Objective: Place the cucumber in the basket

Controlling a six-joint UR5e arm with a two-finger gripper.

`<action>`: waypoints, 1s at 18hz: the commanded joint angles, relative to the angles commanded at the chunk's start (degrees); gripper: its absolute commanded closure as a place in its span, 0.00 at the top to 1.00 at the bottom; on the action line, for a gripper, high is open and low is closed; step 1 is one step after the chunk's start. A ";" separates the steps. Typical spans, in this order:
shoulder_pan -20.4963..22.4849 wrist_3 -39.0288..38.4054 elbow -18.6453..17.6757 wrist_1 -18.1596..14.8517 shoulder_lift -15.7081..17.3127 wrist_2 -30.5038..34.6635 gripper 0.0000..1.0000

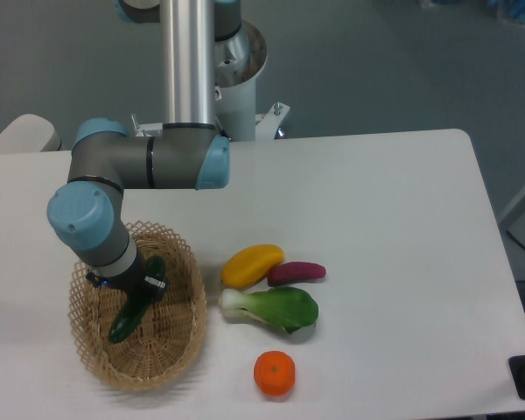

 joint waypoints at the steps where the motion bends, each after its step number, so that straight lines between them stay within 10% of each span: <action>1: 0.00 0.00 -0.09 0.00 -0.09 0.00 0.57; 5: 0.00 0.09 0.00 0.17 0.17 0.26 1.00; 14: 3.59 1.93 12.91 -1.14 0.88 0.97 1.00; 18: 8.16 17.27 13.71 -0.53 2.46 0.44 1.00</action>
